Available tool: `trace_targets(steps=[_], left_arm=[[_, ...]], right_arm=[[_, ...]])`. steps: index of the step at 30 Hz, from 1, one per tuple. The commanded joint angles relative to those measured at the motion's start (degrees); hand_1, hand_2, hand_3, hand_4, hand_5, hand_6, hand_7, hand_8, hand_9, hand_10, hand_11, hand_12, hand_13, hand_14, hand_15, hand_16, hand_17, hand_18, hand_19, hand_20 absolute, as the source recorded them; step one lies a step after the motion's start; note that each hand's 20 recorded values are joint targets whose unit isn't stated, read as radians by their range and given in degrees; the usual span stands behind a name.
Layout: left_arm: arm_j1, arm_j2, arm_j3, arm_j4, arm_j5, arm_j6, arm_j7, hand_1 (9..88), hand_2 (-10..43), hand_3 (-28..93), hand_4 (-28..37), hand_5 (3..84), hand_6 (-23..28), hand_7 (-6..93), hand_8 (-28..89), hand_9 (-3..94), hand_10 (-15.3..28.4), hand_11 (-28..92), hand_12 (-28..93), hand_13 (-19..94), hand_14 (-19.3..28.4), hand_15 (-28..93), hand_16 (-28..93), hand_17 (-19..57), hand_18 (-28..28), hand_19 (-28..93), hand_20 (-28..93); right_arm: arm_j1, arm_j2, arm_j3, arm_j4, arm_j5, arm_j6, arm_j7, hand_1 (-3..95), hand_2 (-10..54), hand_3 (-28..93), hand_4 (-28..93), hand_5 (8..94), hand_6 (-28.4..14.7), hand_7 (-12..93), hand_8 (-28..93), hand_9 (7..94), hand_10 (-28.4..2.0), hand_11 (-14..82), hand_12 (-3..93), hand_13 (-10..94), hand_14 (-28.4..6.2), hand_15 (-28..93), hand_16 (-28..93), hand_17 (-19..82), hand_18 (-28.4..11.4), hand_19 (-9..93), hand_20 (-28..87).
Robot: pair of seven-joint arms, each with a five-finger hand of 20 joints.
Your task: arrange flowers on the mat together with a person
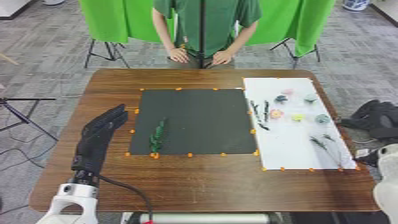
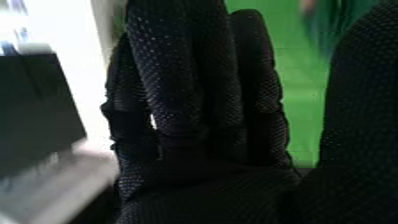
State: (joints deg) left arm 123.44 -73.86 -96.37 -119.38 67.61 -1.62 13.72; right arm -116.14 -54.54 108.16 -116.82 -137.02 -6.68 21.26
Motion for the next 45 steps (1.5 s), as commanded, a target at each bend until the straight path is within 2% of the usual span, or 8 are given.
trace_targets(steps=[1,10,19,25,28,30,39,45], left_arm=[[0.50,-0.14,-0.23,0.00,0.44,-1.18,-1.10,27.3,-9.5,63,-16.3,43.3,3.2,10.3,-5,40.9,11.8,11,15,30,15.2,8,6,1.7,11.9,4,18],[0.80,-0.43,-0.43,-0.07,0.50,-1.46,-1.38,27.4,-9.5,63,-16.2,43.2,3.3,10.0,-5,40.6,11.7,11,15,29,15.2,7,6,1.4,11.9,4,18],[1.09,-0.90,-0.54,-0.18,0.43,-1.73,-1.65,26.9,-9.0,63,-16.5,43.1,3.5,9.8,-5,40.6,11.7,11,16,29,15.3,7,6,1.4,11.9,4,18],[1.10,-1.12,-0.67,-0.16,0.51,-2.07,-1.74,26.8,-8.7,63,-16.7,43.1,3.4,9.7,-5,40.5,11.7,11,16,29,15.3,7,6,1.2,12.0,4,18],[1.18,-1.21,-0.76,-0.23,0.47,-1.98,-1.84,26.8,-8.6,63,-16.7,43.0,3.4,9.7,-5,40.4,11.7,10,15,29,15.3,7,6,1.2,12.0,4,18],[1.25,-1.18,-0.83,-0.27,0.46,-2.09,-1.94,26.8,-8.5,62,-16.7,43.0,3.4,9.7,-5,40.4,11.7,10,16,29,15.4,7,6,1.1,12.0,4,18],[0.89,-0.82,-1.89,0.42,0.60,-3.25,-2.59,26.7,-8.4,63,-16.7,43.0,3.5,9.4,-4,40.3,11.7,10,16,29,15.5,7,6,1.1,12.0,4,18],[1.76,0.77,-4.00,1.28,-0.20,-1.18,-2.57,26.6,-8.5,63,-16.5,43.1,3.5,9.4,-4,40.5,11.7,10,16,29,15.6,7,6,1.0,12.1,4,18]], right_arm=[[0.25,0.31,-0.83,0.88,-0.51,-13.11,3.29,48.3,-9.5,32,-28,74.2,-0.3,15,-10,83.8,-11.5,21.7,20.6,82,-7.8,43,27,37,-21.2,66,44],[0.02,-0.14,-2.12,3.20,-1.68,-10.31,3.79,48.7,-9.5,35,-28,76.2,0.1,15,-10,85.6,-10.5,21.6,20.7,84,-7.2,43,29,39,-21.3,68,43],[1.28,-1.28,-4.78,5.99,-2.68,-7.75,4.09,44.8,-9.5,56,-28,79.2,2.0,17,-11,89.2,-9.6,22.1,20.7,87,-5.8,43,31,40,-21.8,72,44],[2.02,-1.62,-6.03,7.06,-2.92,-7.89,4.12,42.6,-9.5,61,-28,79.5,2.1,17,-11,89.5,-9.6,21.9,20.8,88,-5.7,43,32,40,-21.9,72,44],[1.96,-1.55,-6.57,7.24,-2.72,-4.89,4.55,49.7,-9.5,55,-28,81.2,1.8,17,2,90.8,-9.4,22.1,20.8,88,-5.5,45,33,40,-22.2,73,44],[1.65,-1.76,-6.46,6.66,-2.86,-3.43,4.82,55.4,-9.5,51,-28,83.9,2.0,17,4,92.6,-8.9,22.5,21.4,89,-5.7,46,33,41,-22.5,74,45],[2.42,-5.33,-6.43,0.66,-1.39,4.17,7.53,58.1,-9.5,59,-28,88.1,2.7,19,5,93.7,-8.5,26.8,25.1,91,-5.8,51,34,41,-23.2,76,45],[8.75,-11.67,-13.70,-5.12,-1.56,10.48,7.23,57.8,-9.5,61,-28,89.0,2.4,20,6,93.7,-9.0,31.4,25.4,89,-6.6,57,35,40,-23.8,77,46]])
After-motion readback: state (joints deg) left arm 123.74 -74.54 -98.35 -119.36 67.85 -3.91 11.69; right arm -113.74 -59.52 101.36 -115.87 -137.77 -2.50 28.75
